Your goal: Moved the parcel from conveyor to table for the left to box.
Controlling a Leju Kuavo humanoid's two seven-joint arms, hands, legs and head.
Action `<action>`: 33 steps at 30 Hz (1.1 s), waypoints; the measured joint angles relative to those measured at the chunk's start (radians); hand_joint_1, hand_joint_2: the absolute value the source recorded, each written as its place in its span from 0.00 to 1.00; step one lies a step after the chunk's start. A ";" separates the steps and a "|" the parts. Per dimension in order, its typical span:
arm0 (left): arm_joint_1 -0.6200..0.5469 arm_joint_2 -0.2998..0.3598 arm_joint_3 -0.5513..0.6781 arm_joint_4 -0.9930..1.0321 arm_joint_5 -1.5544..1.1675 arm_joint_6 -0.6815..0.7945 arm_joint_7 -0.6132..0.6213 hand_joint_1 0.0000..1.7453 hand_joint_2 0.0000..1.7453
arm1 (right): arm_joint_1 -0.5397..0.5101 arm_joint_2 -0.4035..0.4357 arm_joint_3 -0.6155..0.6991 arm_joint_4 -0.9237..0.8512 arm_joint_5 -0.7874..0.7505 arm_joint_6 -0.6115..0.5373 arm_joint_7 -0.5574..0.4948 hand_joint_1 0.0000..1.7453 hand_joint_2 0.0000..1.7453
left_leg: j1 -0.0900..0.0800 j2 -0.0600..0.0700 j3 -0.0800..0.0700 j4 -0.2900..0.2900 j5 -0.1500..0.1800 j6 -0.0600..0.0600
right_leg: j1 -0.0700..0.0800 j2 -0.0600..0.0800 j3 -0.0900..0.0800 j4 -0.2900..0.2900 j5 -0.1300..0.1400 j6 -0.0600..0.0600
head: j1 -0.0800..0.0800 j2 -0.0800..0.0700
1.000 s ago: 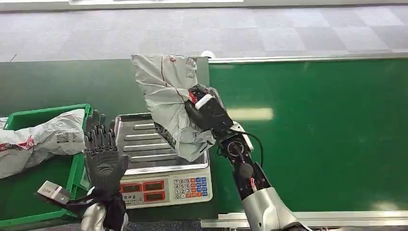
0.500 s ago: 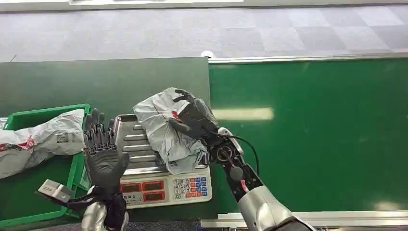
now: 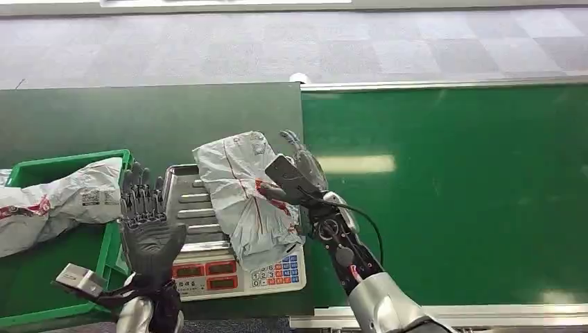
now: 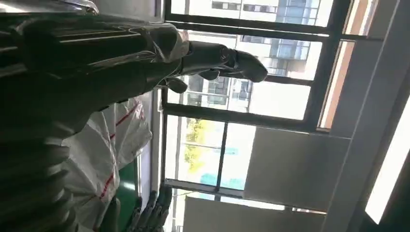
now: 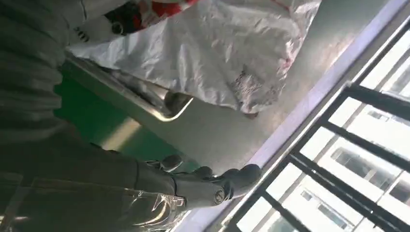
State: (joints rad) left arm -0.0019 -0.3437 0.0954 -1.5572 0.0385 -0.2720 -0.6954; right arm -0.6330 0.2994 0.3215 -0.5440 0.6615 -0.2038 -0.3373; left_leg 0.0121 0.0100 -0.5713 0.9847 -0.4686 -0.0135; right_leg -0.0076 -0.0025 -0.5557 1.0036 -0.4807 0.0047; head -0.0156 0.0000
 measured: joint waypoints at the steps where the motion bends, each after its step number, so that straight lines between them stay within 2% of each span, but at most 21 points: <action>1: 0.008 0.001 0.001 -0.004 -0.005 0.006 0.000 0.00 1.00 | 0.023 -0.009 -0.014 -0.023 0.002 -0.022 -0.012 0.00 1.00 | 0.000 0.000 0.000 0.000 0.000 0.000 | 0.000 0.000 0.000 0.000 0.000 0.000 | 0.000 0.000; 4: 0.039 0.005 0.001 -0.023 -0.022 0.033 0.000 0.00 1.00 | 0.125 -0.032 -0.072 -0.156 -0.012 -0.097 -0.084 0.00 1.00 | 0.000 -0.001 0.000 0.000 -0.001 0.000 | 0.000 -0.001 0.000 0.000 -0.001 0.001 | 0.000 0.000; 10: 0.136 0.014 0.015 -0.087 -0.023 0.036 0.000 0.00 1.00 | 0.350 -0.063 -0.207 -0.470 -0.113 -0.226 -0.319 0.00 1.00 | 0.000 -0.001 -0.002 0.000 -0.002 0.000 | 0.000 -0.001 -0.002 -0.001 -0.002 0.000 | 0.000 0.000; 14: 0.161 0.027 0.020 -0.105 -0.053 0.037 0.000 0.00 1.00 | 0.499 -0.080 -0.238 -0.641 -0.174 -0.302 -0.356 0.00 1.00 | 0.000 -0.004 -0.002 0.000 -0.002 0.000 | 0.000 -0.004 -0.001 -0.001 -0.003 0.000 | 0.000 0.000; 20: 0.107 0.104 -0.102 -0.089 -0.228 0.341 0.000 0.00 1.00 | 0.677 -0.113 -0.234 -0.847 -0.280 -0.376 -0.362 0.00 1.00 | 0.000 -0.004 -0.001 0.000 -0.002 0.000 | 0.000 -0.004 0.000 -0.001 -0.003 0.000 | 0.000 0.000; 25: 0.016 0.141 -0.186 0.012 -0.430 0.467 0.024 0.00 1.00 | 0.742 -0.129 -0.207 -0.931 -0.293 -0.395 -0.362 0.00 1.00 | 0.000 -0.003 -0.001 0.000 -0.002 0.001 | 0.000 -0.004 0.000 -0.001 -0.002 0.000 | 0.000 0.000; 33: -0.117 0.154 -0.232 0.096 -0.692 0.615 0.161 0.00 1.00 | 0.725 -0.119 -0.166 -0.933 -0.225 -0.337 -0.362 0.00 1.00 | 0.000 -0.003 0.000 0.000 -0.002 0.000 | 0.000 -0.004 0.001 -0.001 -0.002 0.000 | 0.000 0.000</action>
State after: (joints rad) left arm -0.1190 -0.1896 -0.1366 -1.4610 -0.6532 0.3426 -0.5347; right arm 0.0925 0.1801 0.1553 -1.4775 0.4368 -0.5413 -0.6992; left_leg 0.0121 0.0067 -0.5717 0.9846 -0.4701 -0.0131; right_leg -0.0076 -0.0064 -0.5552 1.0029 -0.4827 0.0051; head -0.0160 0.0000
